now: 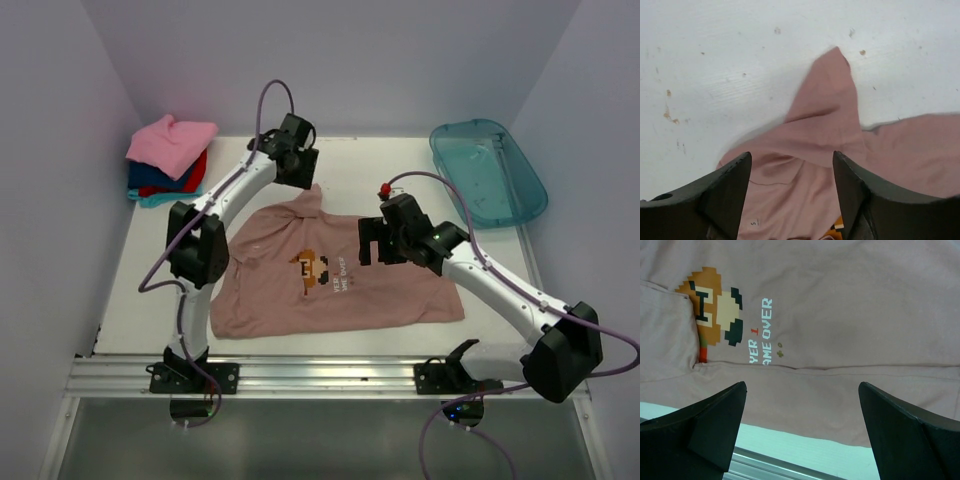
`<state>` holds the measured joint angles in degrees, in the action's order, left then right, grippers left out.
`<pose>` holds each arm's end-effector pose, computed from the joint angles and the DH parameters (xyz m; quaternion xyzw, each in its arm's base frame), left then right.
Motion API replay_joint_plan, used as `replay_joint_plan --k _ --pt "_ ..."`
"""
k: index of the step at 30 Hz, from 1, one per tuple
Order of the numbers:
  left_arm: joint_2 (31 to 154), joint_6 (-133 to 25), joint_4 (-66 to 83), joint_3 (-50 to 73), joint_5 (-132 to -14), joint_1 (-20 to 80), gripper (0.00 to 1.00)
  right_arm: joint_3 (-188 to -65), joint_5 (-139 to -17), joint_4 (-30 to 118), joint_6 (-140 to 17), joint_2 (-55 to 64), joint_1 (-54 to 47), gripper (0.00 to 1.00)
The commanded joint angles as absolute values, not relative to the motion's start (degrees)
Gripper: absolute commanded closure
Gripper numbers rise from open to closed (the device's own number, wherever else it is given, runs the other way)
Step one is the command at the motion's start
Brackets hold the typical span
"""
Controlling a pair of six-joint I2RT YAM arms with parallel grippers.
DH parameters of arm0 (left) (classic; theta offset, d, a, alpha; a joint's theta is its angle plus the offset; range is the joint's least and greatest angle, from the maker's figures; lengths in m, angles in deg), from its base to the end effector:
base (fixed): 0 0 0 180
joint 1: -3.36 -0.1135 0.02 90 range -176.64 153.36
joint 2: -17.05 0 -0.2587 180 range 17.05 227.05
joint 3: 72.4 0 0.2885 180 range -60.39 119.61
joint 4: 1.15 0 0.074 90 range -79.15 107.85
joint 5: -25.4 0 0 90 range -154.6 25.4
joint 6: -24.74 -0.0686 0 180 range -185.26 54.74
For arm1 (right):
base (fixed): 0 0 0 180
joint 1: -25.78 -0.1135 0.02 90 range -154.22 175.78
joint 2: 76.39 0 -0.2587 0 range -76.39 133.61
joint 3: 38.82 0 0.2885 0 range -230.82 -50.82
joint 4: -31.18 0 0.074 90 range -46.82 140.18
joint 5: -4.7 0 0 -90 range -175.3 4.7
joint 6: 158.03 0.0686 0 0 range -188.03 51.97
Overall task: Fold and stack the t-shirts
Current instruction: Grap the side of the flattened tshirt furthest away from the robot with both arms
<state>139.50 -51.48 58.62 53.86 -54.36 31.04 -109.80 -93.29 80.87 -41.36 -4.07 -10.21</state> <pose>0.4714 -0.2335 0.2337 0.0893 0.9486 -0.0234 0.3029 0.2638 0.1798 0.2429 -0.0532 0.9392 0.1169 0.3184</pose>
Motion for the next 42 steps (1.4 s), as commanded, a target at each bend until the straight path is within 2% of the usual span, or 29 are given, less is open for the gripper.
replay_joint_plan --k 1,5,9,12,17,32,38,42 --pt "138.9 -46.7 53.5 53.6 -56.2 24.9 0.29 -110.9 -93.6 79.4 -41.0 -3.7 -10.3 0.01" --pt "140.3 -45.1 52.6 53.0 -58.6 21.6 0.27 -110.9 -94.3 79.8 -41.3 -3.7 -10.2 0.01" --pt "136.5 -52.2 46.9 47.5 -68.0 24.0 0.27 -110.6 -94.7 79.7 -41.3 -3.5 -10.2 0.01" --pt "135.1 -60.8 47.2 46.6 -64.9 30.2 0.26 -111.0 -94.0 79.5 -41.1 -2.7 -10.2 0.01" --pt "132.5 -62.9 44.2 41.6 -65.0 36.4 0.25 -111.5 -93.9 80.0 -41.1 -1.9 -10.2 0.01" --pt "137.1 -63.1 45.6 44.5 -56.7 37.1 0.27 -111.0 -94.4 80.1 -41.1 -3.2 -10.2 0.01" --pt "139.6 -63.8 46.5 45.4 -58.4 37.1 0.3 -110.9 -95.3 80.8 -41.4 -4.0 -10.2 0.01" --pt "141.8 -63.6 47.3 46.3 -57.6 37.1 0.35 -110.7 -95.5 81.0 -41.5 -4.4 -10.2 0.01"
